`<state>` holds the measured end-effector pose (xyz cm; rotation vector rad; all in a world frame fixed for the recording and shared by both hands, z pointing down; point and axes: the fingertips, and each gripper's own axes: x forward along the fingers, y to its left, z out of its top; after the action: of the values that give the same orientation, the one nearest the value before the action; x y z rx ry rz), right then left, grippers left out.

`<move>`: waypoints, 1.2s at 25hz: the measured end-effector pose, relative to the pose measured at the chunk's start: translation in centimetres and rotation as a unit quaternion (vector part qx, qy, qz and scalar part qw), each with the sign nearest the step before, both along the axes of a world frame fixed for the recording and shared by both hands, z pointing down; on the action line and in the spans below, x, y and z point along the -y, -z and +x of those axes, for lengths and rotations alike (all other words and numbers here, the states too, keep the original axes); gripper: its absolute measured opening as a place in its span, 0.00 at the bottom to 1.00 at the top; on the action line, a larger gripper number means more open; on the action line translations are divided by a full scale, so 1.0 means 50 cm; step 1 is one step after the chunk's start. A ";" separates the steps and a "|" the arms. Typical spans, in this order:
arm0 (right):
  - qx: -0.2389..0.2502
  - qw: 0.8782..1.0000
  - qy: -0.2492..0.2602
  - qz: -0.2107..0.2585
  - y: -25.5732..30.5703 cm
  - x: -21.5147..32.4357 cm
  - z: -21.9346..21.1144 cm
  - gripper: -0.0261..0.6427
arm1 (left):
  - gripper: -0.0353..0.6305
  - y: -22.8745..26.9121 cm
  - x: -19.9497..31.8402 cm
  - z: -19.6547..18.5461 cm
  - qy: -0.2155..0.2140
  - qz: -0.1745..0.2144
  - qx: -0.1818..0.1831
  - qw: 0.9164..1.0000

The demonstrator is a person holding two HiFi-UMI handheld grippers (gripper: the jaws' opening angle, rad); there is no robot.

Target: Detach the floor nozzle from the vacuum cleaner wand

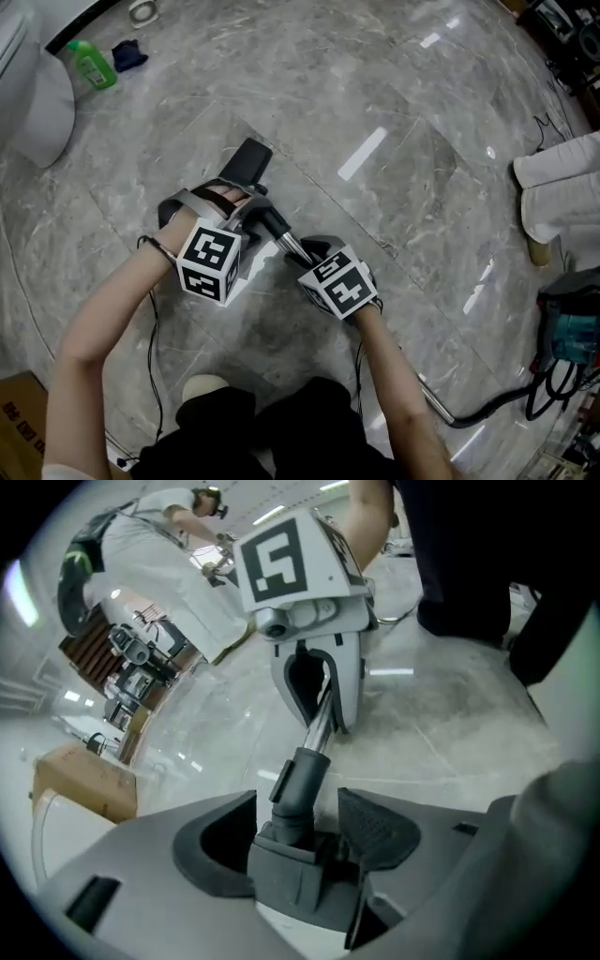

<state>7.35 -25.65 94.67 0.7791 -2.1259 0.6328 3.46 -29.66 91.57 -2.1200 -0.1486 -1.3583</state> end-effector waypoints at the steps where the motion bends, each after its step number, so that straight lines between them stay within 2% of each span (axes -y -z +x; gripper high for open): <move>1: 0.002 1.000 -0.003 0.001 0.004 0.000 0.000 0.28 | 0.44 -0.005 -0.001 0.003 -0.012 0.010 0.012 1.000; 4: 0.002 1.000 -0.004 0.008 0.020 -0.006 -0.002 0.28 | 0.44 -0.020 0.002 0.005 -0.038 0.042 0.040 0.998; 6: 0.000 1.000 0.000 0.009 0.028 -0.014 -0.002 0.28 | 0.44 -0.025 0.011 0.008 -0.055 0.081 0.053 0.994; 8: -0.002 1.000 0.003 0.009 0.032 -0.026 -0.004 0.28 | 0.44 -0.034 0.014 0.009 -0.080 0.113 0.074 0.988; 13: -0.003 1.000 0.012 0.011 0.042 -0.047 -0.012 0.28 | 0.44 -0.070 -0.014 0.013 -0.139 0.149 0.132 0.970; 15: -0.008 1.000 0.015 0.011 0.043 -0.053 -0.014 0.28 | 0.43 -0.073 -0.020 0.011 -0.142 0.149 0.133 0.970; 21: -0.016 0.999 0.026 0.031 0.057 -0.072 -0.028 0.28 | 0.42 -0.049 -0.041 -0.004 -0.159 0.120 0.098 0.975; 30: -0.003 0.997 0.068 0.019 0.067 -0.116 -0.048 0.28 | 0.41 -0.033 -0.082 -0.028 -0.174 0.079 0.054 0.980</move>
<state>4.93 -19.86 91.32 0.6487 -2.1691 0.5184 2.07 -25.55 93.21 -1.7892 -0.4221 -1.2309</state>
